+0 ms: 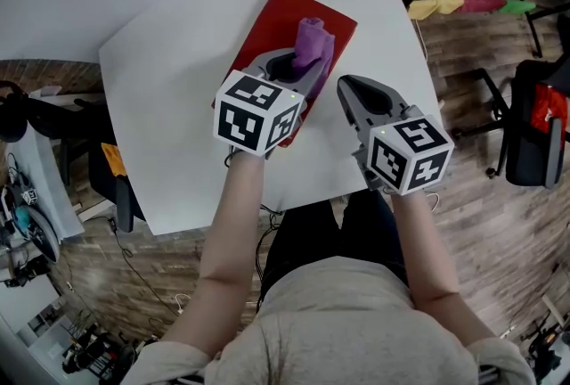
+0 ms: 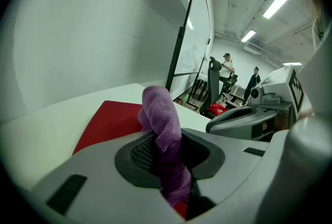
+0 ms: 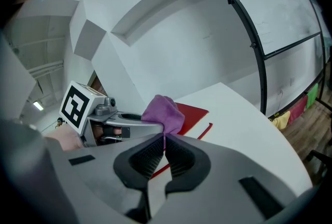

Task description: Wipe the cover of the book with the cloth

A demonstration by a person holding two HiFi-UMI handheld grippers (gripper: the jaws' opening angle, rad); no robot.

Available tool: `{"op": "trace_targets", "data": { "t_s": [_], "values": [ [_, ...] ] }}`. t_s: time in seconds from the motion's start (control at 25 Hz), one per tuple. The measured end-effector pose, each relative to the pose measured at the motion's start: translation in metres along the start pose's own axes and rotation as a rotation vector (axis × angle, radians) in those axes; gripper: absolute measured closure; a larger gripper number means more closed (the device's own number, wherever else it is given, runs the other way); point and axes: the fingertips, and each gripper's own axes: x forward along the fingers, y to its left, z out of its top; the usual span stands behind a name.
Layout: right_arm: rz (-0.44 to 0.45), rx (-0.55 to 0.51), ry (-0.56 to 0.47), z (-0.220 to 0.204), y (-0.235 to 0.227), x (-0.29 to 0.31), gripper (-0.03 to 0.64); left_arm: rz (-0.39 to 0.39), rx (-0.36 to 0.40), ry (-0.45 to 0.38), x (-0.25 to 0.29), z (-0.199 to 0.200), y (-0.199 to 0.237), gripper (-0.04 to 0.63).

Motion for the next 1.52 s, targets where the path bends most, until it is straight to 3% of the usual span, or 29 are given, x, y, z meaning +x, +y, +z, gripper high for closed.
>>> {"op": "trace_targets", "data": {
  "t_s": [1.52],
  "values": [
    [0.121, -0.117, 0.065, -0.024, 0.055, -0.014, 0.592, 0.169, -0.156, -0.077, -0.075, -0.06, -0.007, 0.488]
  ]
}}
